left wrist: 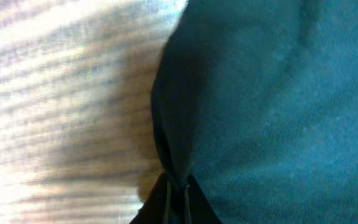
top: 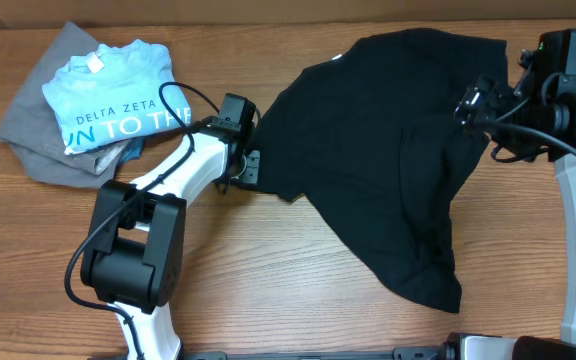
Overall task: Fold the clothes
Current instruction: 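Grasp the shirt's left edge with the left gripper, spread with both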
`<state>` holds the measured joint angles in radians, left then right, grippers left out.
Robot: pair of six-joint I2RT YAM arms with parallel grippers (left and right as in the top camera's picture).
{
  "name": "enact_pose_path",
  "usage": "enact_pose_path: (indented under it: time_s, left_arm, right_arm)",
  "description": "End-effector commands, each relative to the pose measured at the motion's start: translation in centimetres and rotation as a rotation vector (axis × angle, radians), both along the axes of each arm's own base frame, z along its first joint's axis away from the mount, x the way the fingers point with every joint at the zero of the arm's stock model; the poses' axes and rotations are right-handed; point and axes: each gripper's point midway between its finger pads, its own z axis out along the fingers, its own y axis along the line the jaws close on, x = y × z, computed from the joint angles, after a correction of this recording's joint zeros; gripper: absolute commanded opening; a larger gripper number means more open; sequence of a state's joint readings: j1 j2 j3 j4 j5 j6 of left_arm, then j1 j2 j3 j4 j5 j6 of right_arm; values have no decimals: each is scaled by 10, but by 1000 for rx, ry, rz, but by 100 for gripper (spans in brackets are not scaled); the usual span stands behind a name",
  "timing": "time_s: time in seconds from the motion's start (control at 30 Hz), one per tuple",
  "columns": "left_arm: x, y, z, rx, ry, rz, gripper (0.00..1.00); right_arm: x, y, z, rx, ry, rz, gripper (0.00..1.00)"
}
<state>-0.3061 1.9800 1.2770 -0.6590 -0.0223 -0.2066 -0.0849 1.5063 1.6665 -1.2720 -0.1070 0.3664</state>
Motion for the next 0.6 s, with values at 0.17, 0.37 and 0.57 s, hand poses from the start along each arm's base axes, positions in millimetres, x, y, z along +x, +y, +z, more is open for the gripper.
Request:
enact_pose_path:
  time_s: [0.17,0.37,0.57]
  left_arm:
    - [-17,18,8,20,123,58,4]
    - [-40,33,14,44,236,123,4]
    - [-75,34,17,62,377,128,4]
  right_arm:
    - [-15,17,-117,8,218,140,79]
    - [6,30,-168,-1,106,179,70]
    - [23,62,-173,42,-1,263,67]
